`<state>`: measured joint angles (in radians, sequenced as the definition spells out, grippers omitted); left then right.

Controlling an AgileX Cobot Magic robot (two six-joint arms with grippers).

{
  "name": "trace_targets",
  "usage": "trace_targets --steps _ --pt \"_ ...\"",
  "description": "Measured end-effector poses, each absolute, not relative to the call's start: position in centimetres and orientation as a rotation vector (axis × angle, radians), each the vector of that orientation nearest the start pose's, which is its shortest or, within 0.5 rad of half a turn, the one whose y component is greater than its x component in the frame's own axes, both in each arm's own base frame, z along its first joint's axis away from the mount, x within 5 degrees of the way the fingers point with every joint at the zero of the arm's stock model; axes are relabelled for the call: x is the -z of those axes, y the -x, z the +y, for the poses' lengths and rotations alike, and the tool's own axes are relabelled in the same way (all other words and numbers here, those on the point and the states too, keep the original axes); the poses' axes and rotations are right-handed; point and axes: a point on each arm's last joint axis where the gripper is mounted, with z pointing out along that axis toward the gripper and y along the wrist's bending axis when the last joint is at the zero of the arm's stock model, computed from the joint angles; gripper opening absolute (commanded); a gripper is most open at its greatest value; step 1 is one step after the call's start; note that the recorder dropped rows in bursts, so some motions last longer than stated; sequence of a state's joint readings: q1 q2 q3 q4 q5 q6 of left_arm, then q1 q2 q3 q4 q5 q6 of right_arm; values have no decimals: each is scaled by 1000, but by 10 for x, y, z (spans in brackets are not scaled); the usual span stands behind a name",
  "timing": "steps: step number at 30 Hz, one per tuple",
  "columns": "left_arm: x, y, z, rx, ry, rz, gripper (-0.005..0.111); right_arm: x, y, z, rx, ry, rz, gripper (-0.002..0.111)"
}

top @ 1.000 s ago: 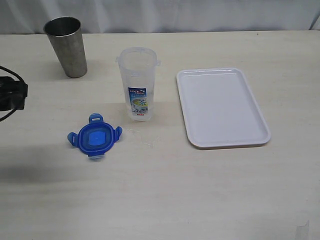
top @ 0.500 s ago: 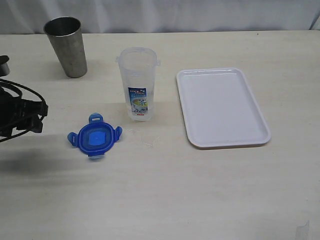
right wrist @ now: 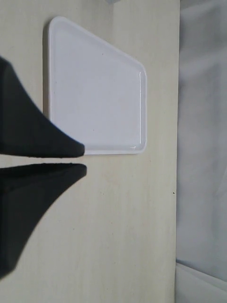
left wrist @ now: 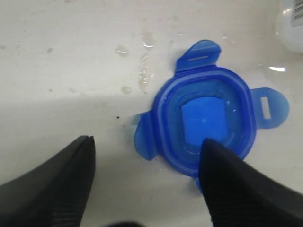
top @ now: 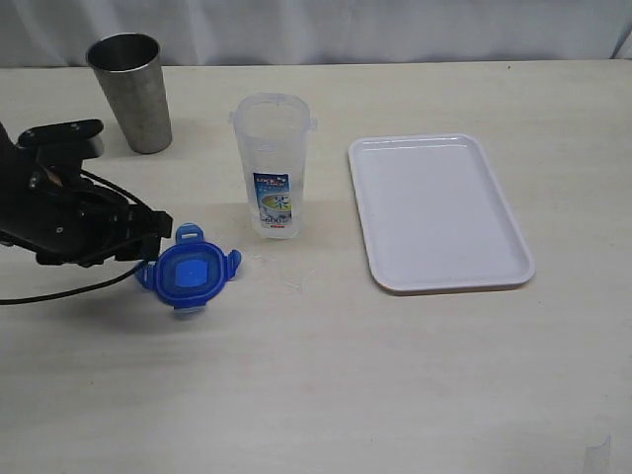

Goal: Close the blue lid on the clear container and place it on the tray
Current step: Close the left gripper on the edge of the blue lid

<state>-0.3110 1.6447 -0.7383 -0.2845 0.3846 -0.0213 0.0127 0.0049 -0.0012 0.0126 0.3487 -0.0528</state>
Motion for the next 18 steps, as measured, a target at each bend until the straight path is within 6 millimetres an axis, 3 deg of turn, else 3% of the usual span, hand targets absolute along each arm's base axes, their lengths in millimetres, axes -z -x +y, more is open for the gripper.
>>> trace_targets --steps 12,18 --pt "-133 -259 -100 319 -2 2901 59 -182 -54 1 16 52 1835 5" --pt "-132 -260 -101 337 34 2898 40 -182 -54 1 16 52 1835 5"
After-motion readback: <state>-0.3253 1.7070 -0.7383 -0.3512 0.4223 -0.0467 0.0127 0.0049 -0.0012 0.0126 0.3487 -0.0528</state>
